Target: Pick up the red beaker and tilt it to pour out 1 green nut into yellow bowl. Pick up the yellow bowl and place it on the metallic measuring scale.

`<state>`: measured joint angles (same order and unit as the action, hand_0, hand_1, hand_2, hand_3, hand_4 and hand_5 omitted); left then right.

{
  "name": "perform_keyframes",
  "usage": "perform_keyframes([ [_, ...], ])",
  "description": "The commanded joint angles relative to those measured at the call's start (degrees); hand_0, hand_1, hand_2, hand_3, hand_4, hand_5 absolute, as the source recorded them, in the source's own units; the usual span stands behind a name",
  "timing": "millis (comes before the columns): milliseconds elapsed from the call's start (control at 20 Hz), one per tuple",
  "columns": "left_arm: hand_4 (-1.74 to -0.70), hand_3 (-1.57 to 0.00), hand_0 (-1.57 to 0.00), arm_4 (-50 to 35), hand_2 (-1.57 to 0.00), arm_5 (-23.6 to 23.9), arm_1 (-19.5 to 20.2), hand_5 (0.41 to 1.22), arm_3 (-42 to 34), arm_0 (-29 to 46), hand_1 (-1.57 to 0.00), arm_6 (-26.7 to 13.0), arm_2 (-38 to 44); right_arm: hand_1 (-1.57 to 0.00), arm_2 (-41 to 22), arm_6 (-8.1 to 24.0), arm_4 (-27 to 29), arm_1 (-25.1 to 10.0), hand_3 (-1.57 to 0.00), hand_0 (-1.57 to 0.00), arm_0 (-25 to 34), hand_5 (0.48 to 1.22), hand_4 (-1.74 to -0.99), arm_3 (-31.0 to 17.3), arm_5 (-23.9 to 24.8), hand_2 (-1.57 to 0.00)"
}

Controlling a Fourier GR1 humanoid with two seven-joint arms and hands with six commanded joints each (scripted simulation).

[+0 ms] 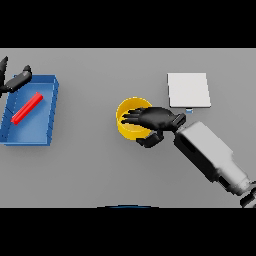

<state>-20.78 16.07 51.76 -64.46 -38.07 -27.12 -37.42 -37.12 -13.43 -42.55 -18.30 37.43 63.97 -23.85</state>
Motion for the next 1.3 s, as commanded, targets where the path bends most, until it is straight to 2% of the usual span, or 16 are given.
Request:
perform_keyframes([
  [0, -0.80, 0.00, 0.00, -0.31, 0.00, 0.03, 0.34, 0.730, -0.44, -0.37, 0.00, -0.45, 0.36, -0.07, 0.08, -0.16, -0.07, 0.39, -0.18, -0.07, 0.75, 0.838, -1.365, -1.13, 0.15, -0.14],
  [50, -0.80, 0.00, 0.00, -0.03, 0.00, 0.56, 0.28, 0.730, -0.28, -0.14, 0.00, -0.51, 0.23, -0.14, -0.21, 0.14, -0.11, 0.60, -0.24, -0.17, 0.59, 0.875, -1.396, -0.75, -0.37, -0.20],
  [150, -0.79, 0.00, 0.00, 0.19, 0.00, -0.01, 0.07, 0.729, 0.40, -0.66, 0.00, -0.29, 0.14, -0.38, -0.78, -1.10, -0.78, -0.33, -0.42, -0.47, 0.66, 0.999, -1.479, -0.81, -0.32, -0.38],
  [250, -0.79, 0.00, 0.00, 0.27, 0.00, -0.07, -0.04, 0.732, 0.65, -0.55, 0.00, 0.05, 0.08, -0.65, -1.20, -1.08, -1.08, -0.37, -0.83, -0.78, 0.64, 1.079, -1.469, -0.56, -0.18, -0.59],
  [300, -0.79, 0.00, 0.00, 0.08, 0.00, -0.47, -0.14, 0.733, 0.95, -0.86, 0.00, -0.02, 0.21, -0.81, -1.01, -1.10, -0.46, -0.93, -0.98, -0.94, 0.64, 1.108, -1.521, 0.26, -1.49, -0.79],
  [400, -0.79, 0.00, 0.00, 0.18, 0.00, -0.22, -0.25, 0.736, 1.15, -0.54, 0.00, 0.78, 0.24, -1.08, -0.94, 0.59, -0.17, -0.72, -1.03, -1.17, 0.35, 1.148, -1.594, 1.12, -1.97, -1.07],
  [500, -0.79, 0.00, 0.00, -0.02, 0.00, -0.35, 0.51, 0.734, 0.04, -0.05, 0.00, 0.72, 0.27, -1.26, -1.03, 0.95, 0.17, -1.08, -1.09, -1.31, 0.32, 1.175, -1.642, 1.84, -2.60, -1.25],
  [650, -0.79, 0.00, 0.00, 0.11, 0.00, -0.66, -0.34, 0.727, 1.47, -1.05, 0.00, 0.58, 0.32, -1.41, -0.97, 2.32, 0.46, -1.79, -1.15, -1.44, -0.35, 1.197, -1.683, 3.52, -2.75, -1.41],
  [850, -0.78, 0.00, 0.00, 0.44, 0.00, -0.84, -0.23, 0.727, 1.88, -1.01, 0.00, 1.03, 0.17, -1.51, 0.86, 2.89, 2.66, -3.40, -1.35, -1.52, 1.81, 1.211, -1.711, 5.67, -5.38, -1.50],
  [1050, -0.79, 0.00, 0.00, 0.20, 0.00, -0.74, 0.46, 0.733, 0.96, -0.57, 0.00, 1.10, 0.40, -1.54, 2.09, 4.19, 4.58, -6.11, -1.33, -1.55, 1.58, 1.217, -1.721, 9.79, -6.93, -1.54],
  [1250, -0.80, 0.00, 0.00, -0.05, 0.00, -0.57, 0.93, 0.737, 0.13, -0.57, 0.00, 1.72, 0.77, -1.55, 2.59, 7.96, 5.91, -6.47, -1.35, -1.56, 2.52, 1.218, -1.724, 11.60, -9.13, -1.56],
])
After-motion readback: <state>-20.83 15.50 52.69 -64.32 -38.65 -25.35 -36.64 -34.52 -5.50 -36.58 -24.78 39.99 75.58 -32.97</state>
